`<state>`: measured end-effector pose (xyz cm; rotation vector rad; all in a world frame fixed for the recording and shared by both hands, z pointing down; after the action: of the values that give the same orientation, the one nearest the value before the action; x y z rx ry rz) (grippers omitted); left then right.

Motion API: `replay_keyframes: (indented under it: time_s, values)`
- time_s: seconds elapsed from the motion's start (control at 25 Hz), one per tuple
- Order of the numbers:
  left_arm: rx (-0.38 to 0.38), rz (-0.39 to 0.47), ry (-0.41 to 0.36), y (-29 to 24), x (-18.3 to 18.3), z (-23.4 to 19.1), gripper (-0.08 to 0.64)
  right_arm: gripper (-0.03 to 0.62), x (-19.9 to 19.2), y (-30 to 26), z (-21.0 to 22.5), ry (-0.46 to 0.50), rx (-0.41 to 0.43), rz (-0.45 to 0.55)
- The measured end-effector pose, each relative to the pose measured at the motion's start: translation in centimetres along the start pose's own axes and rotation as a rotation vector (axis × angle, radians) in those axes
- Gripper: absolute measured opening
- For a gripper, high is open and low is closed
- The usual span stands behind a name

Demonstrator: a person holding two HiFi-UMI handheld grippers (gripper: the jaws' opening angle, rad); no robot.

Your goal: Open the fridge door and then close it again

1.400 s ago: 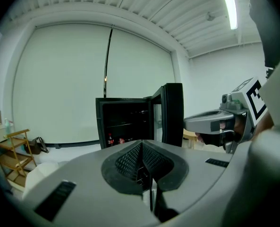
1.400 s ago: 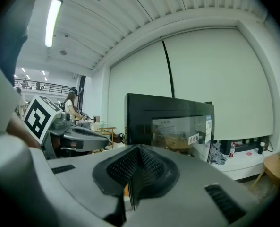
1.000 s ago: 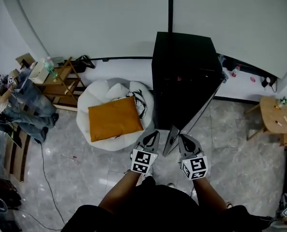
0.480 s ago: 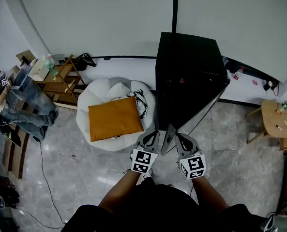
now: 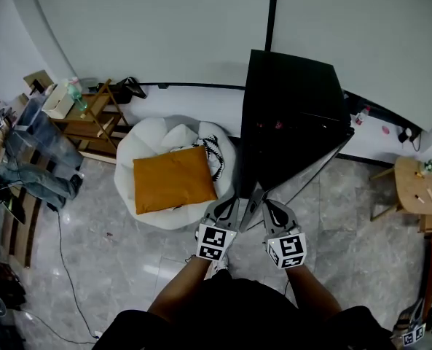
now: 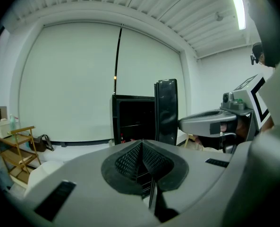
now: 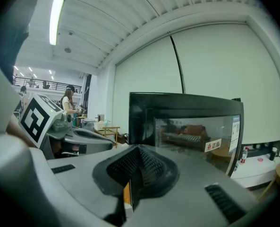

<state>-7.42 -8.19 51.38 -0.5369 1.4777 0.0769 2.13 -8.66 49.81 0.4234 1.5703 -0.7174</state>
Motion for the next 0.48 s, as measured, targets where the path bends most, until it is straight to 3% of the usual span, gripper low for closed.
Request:
replay_keyframes:
  time_s: [0.48]
  values:
    - [-0.014,-0.014,-0.006,-1.3,-0.1,-3.5,0.021,0.011,0.4,-4.2,0.2,0.012,-0.02,0.001]
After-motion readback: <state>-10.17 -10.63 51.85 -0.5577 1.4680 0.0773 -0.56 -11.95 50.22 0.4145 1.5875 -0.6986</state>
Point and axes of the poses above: the fingertips, and each gripper's own axes: y backward along the fingers, z to its right, x out of its top, the point moved 1 cm from there along y, backward along the fingers, and after that the axes turned 1 degree about -x, right-handed, at the moved point
